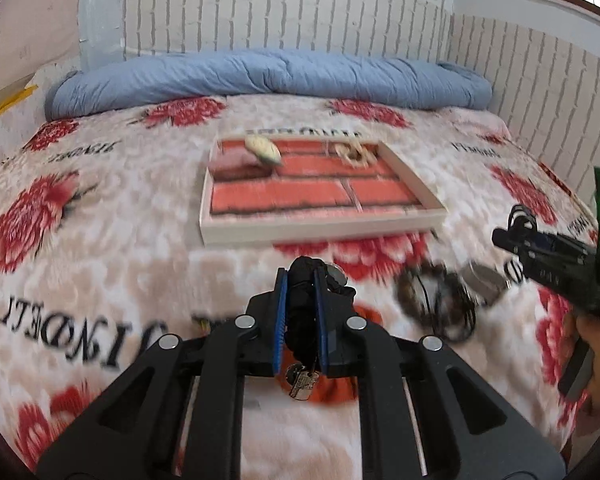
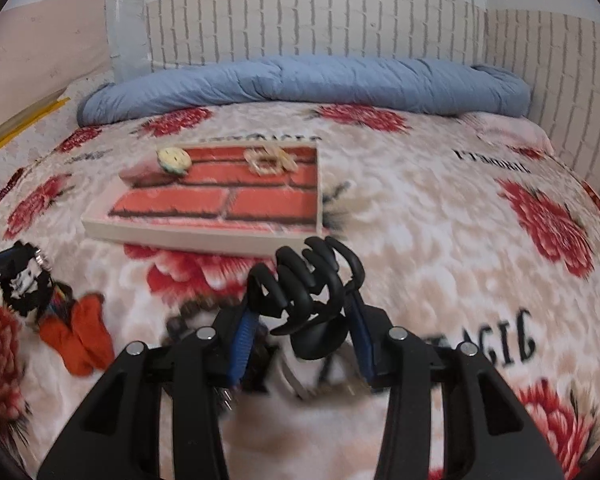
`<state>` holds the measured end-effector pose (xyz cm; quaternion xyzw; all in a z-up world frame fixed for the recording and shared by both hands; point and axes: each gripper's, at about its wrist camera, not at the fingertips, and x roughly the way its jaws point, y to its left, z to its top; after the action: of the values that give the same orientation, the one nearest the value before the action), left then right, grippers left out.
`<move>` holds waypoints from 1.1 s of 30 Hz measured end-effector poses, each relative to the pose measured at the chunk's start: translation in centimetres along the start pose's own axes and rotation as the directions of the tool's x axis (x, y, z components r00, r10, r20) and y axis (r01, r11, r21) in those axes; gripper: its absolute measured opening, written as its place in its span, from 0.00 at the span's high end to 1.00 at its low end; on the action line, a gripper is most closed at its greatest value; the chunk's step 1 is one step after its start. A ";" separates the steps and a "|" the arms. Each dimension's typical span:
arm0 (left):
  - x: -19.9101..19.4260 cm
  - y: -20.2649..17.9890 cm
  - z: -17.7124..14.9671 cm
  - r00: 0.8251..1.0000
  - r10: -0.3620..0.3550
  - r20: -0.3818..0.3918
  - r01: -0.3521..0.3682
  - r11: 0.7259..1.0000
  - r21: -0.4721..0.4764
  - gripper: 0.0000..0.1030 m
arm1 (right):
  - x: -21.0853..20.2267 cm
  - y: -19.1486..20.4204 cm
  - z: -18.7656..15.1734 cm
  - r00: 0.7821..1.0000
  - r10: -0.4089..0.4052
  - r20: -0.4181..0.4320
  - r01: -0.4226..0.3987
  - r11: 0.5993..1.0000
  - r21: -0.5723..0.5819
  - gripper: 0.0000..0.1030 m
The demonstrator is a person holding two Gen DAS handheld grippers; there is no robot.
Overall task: Organize jewelry
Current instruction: 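Carry both items over the tray and open both tools to drop them inside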
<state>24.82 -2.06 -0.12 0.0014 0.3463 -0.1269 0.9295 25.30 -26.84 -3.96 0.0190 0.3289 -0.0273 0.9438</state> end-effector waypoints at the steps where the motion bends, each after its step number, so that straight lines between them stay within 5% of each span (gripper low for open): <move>1: 0.4 0.2 0.8 1.000 0.007 0.006 -0.007 1.000 0.003 0.89 | 0.3 0.6 0.8 1.000 0.004 0.009 -0.004 1.000 -0.009 0.59; 17: 12.4 2.7 12.1 0.996 -0.044 -0.071 0.041 0.998 -0.048 0.89 | 9.2 5.5 10.2 0.999 0.034 -0.007 -0.034 0.997 -0.070 0.59; 33: 26.2 0.6 16.3 0.980 -0.013 -0.197 0.009 1.000 -0.020 0.89 | 22.0 3.5 14.6 0.986 -0.051 -0.160 0.042 0.997 -0.064 0.59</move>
<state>54.52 -9.13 -4.67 0.0031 0.4376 -0.1279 0.8900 51.78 -24.97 -6.20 -0.0151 0.4056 -0.0377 0.9132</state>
